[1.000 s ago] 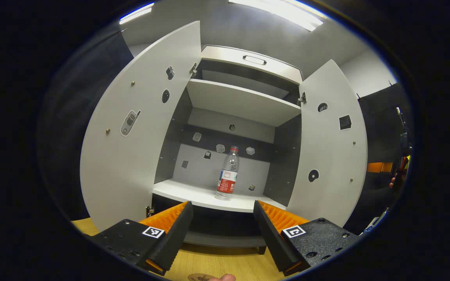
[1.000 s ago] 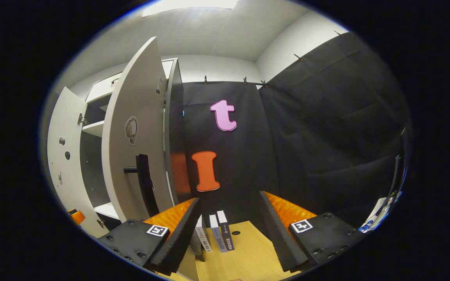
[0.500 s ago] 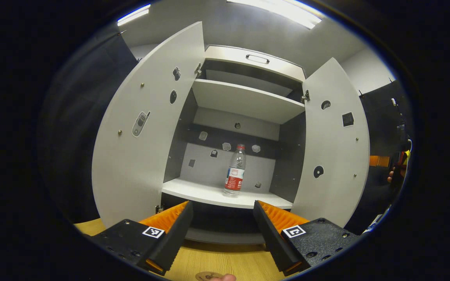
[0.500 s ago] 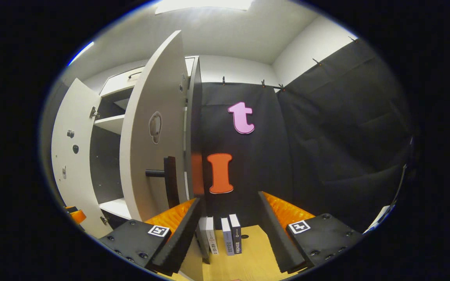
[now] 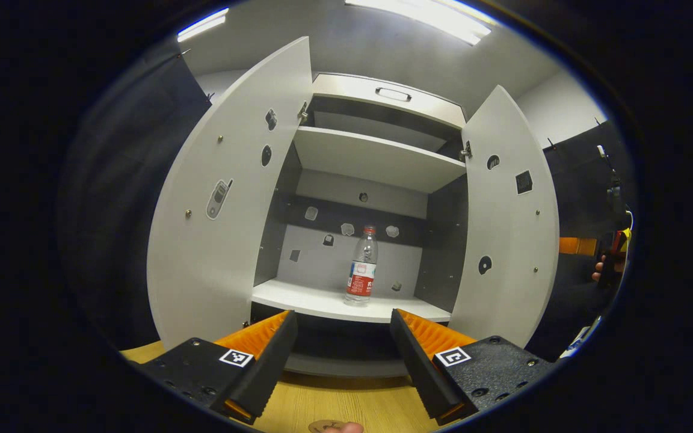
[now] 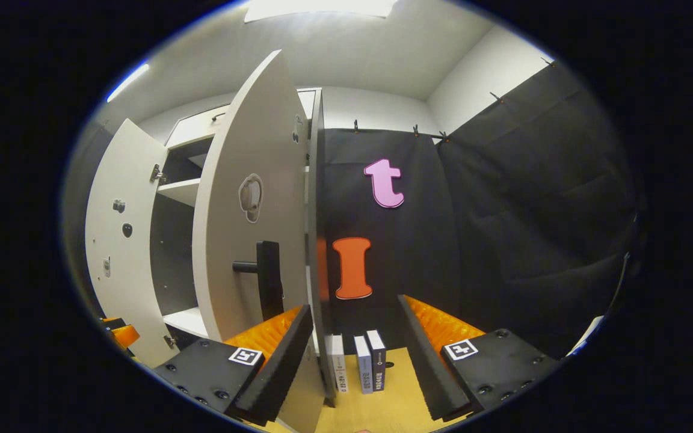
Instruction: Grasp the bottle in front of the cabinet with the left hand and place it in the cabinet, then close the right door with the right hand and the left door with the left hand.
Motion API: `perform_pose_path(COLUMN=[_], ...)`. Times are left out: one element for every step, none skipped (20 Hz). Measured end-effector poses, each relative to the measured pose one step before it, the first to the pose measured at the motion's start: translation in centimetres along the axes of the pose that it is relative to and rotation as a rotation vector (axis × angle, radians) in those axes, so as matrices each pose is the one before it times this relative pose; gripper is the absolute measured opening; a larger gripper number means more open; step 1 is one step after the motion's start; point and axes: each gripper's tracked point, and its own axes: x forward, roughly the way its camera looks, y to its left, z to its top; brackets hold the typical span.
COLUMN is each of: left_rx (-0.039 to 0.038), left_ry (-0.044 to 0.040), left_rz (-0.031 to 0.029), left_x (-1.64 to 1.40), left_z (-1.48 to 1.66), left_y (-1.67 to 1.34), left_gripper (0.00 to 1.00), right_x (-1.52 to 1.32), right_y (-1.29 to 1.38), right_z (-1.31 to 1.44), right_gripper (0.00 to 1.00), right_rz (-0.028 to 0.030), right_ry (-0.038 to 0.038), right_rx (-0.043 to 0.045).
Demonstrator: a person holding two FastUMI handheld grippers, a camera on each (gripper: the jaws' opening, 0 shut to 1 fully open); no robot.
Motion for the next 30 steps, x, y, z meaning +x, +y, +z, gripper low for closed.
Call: perform_pose_path(left_rx=[0.00694, 0.00621, 0.00285, -0.00051, -0.00177, -0.00138, -0.00026, 0.00021, 0.00002, 0.00022, 0.00086, 0.00062, 0.00032, 0.00067, 0.00110, -0.00014, -0.00174, -0.00029, 0.00160, 0.00254, 0.00277, 0.00192, 0.00144, 0.00217, 0.00230, -0.00027, -0.00442, -0.00658, -0.00748, -0.00789], left_ry=[-0.00422, -0.00450, -0.00523, -0.00386, -0.00148, 0.00091, 0.00151, -0.00006, -0.00117, -0.00070, -0.00086, -0.00226, -0.00259, -0.00217, -0.00218, -0.00261, -0.00268, -0.00172, -0.00102, -0.00053, -0.00200, -0.00388, -0.00309, -0.00267, -0.00230, -0.00242, -0.00237, -0.00056, -0.00121, 0.00077], left_rz=[0.00026, 0.00312, 0.00312, 0.00276, 0.00229, 0.00353, 0.00391, 0.00395, 0.00480, 0.00573, 0.00712, 0.00547, 0.00464, 0.00421, 0.00467, 0.00561, 0.00312, 0.00386, 0.00524, 0.00478, 0.00497, 0.00478, 0.00211, 0.00273, 0.00353, 0.00450, 0.00649, 0.01043, 0.01276, 0.01335], left_x=[-0.055, -0.029, -0.138, -0.108, -0.033, -0.123, 0.031, -0.041, 0.036, -0.090, -0.020, -0.016, -0.047, -0.024, 0.039, 0.017, -0.011, 0.071, 0.020, 0.026, 0.028, -0.095, -0.078, 0.165, 0.022, -0.053, -0.125, -0.182, -0.224, -0.269], left_z=[0.196, 0.228, 0.199, 0.149, 0.101, 0.042, -0.090, 0.054, 0.043, 0.104, 0.079, 0.038, 0.074, 0.079, 0.026, 0.113, 0.137, 0.062, 0.042, 0.066, 0.054, 0.107, 0.141, 0.090, 0.092, 0.151, 0.098, 0.065, 0.010, 0.028], left_y=[0.189, 0.373, 0.388, 0.310, 0.283, 0.405, 0.477, 0.465, 0.467, 0.419, 0.450, 0.556, 0.445, 0.346, 0.378, 0.386, 0.275, 0.296, 0.314, 0.230, 0.231, 0.133, 0.138, 0.048, 0.107, 0.214, 0.208, 0.213, 0.330, 0.341], left_gripper=[0.95, 0.95, 0.95, 0.95, 0.95, 0.95, 0.95, 0.95, 0.95, 0.95, 0.94, 0.95, 0.95, 0.95, 0.95, 0.94, 0.94, 0.94, 0.95, 0.94, 0.94, 0.94, 0.94, 0.94, 0.95, 0.95, 0.94, 0.94, 0.94, 0.94], right_x=[-0.020, 0.062, 0.048, 0.025, -0.003, 0.223, 0.173, 0.203, 0.300, 0.313, 0.257, 0.268, 0.306, 0.288, 0.347, 0.342, 0.332, 0.363, 0.362, 0.273, 0.277, 0.301, 0.349, 0.521, 0.422, 0.594, 0.745, 0.390, 0.301, 0.174], right_y=[0.908, 0.962, 0.880, 0.774, 0.745, 0.768, 0.797, 0.765, 0.724, 0.674, 0.630, 0.608, 0.641, 0.710, 0.850, 0.946, 0.799, 0.581, 0.554, 0.438, 0.468, 0.392, 0.354, 0.192, 0.344, 0.501, 0.322, 0.146, 0.031, 0.101], right_z=[-0.079, -0.107, -0.011, 0.020, -0.089, -0.173, -0.074, -0.154, -0.118, -0.061, -0.071, -0.145, -0.037, -0.065, -0.107, -0.190, -0.148, -0.118, 0.042, 0.024, 0.035, -0.050, -0.293, -0.228, -0.341, -0.239, -0.188, 0.040, -0.037, -0.218], right_gripper=[0.94, 0.94, 0.94, 0.94, 0.94, 0.94, 0.94, 0.94, 0.94, 0.94, 0.94, 0.94, 0.94, 0.94, 0.94, 0.94, 0.94, 0.95, 0.89, 0.89, 0.89, 0.96, 0.96, 0.96, 0.96, 0.96, 0.96, 0.96, 0.96, 0.95], right_rz=[0.01725, 0.01415, 0.00973, 0.00816, 0.00886, 0.01088, 0.01202, 0.01254, 0.01125, 0.00943, 0.00969, 0.00668, 0.00645, 0.00893, 0.01472, 0.02116, 0.01731, 0.01070, 0.00884, 0.00722, 0.00640, 0.00698, 0.00799, 0.00483, 0.00775, 0.01179, 0.01107, 0.00506, 0.00007, -0.00424], right_ry=[0.00311, 0.00066, -0.00176, 0.00027, 0.00091, 0.00481, 0.00475, 0.00590, 0.00468, 0.00069, 0.00103, -0.00004, 0.00077, -0.00005, 0.00278, 0.00441, 0.00245, 0.00180, 0.00096, -0.00216, -0.00294, -0.00217, 0.00333, 0.00643, 0.00857, 0.00425, 0.00500, 0.00031, -0.00602, 0.00466], right_rx=[0.00473, 0.00033, -0.00111, -0.00190, 0.00159, 0.00282, 0.00570, 0.00697, 0.00610, 0.00209, -0.00112, -0.00071, -0.00180, -0.00127, 0.00049, 0.00269, 0.00127, -0.00228, -0.00417, -0.00384, -0.00151, 0.00121, 0.00195, 0.00225, 0.00317, 0.00384, 0.00209, -0.00264, -0.00598, -0.00463])
